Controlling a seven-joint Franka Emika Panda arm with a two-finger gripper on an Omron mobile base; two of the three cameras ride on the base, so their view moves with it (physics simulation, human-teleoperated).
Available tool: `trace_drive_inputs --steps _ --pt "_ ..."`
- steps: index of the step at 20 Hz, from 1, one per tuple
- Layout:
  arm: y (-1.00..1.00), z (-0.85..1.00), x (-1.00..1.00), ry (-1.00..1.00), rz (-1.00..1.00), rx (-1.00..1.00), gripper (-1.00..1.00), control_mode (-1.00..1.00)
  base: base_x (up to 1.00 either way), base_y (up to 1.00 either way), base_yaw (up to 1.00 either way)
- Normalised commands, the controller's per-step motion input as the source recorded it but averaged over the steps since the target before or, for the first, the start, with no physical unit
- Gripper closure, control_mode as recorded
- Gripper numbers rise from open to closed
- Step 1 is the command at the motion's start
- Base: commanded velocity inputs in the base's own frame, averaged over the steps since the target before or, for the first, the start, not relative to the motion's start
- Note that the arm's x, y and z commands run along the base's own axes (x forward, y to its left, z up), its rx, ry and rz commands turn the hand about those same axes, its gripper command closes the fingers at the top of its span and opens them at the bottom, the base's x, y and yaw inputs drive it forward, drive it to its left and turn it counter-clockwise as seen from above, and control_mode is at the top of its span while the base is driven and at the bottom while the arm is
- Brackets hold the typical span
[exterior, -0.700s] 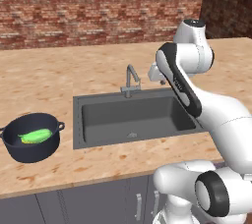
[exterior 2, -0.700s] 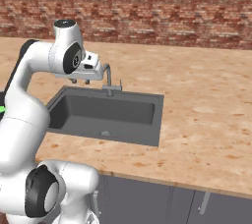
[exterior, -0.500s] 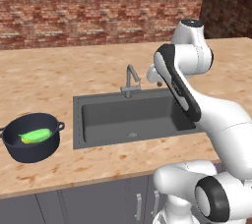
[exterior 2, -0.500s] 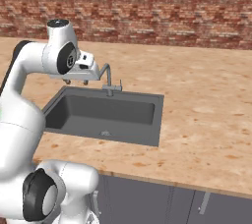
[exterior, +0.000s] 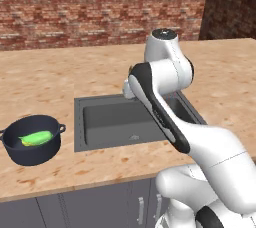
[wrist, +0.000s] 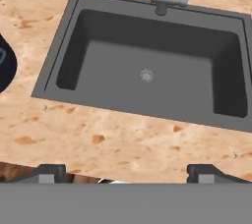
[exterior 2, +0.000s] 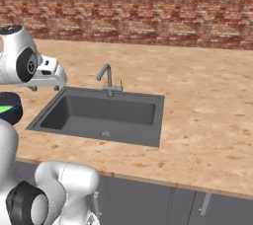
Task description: Dump the corn from the pot into the sink. Then turn on the water and wash the corn. Then turn off the water and put the corn back in the pot.
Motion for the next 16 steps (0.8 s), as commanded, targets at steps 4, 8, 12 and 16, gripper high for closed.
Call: trace_drive_inputs --steps 4,8,12,16 --pt "1.00 0.00 0.00 0.04 -0.02 0.00 -1.00 -1.00 0.00 0.00 0.00" --pt "0.98 -0.11 0.00 0.04 -0.06 0.05 -1.00 -1.00 0.00 0.00 0.00" --pt "0.78 -0.28 0.00 0.09 -0.05 0.13 -1.00 -1.00 0.00 0.00 0.00" --pt "0.46 -0.59 0.05 0.16 -0.02 0.24 -1.00 -1.00 0.00 0.00 0.00"
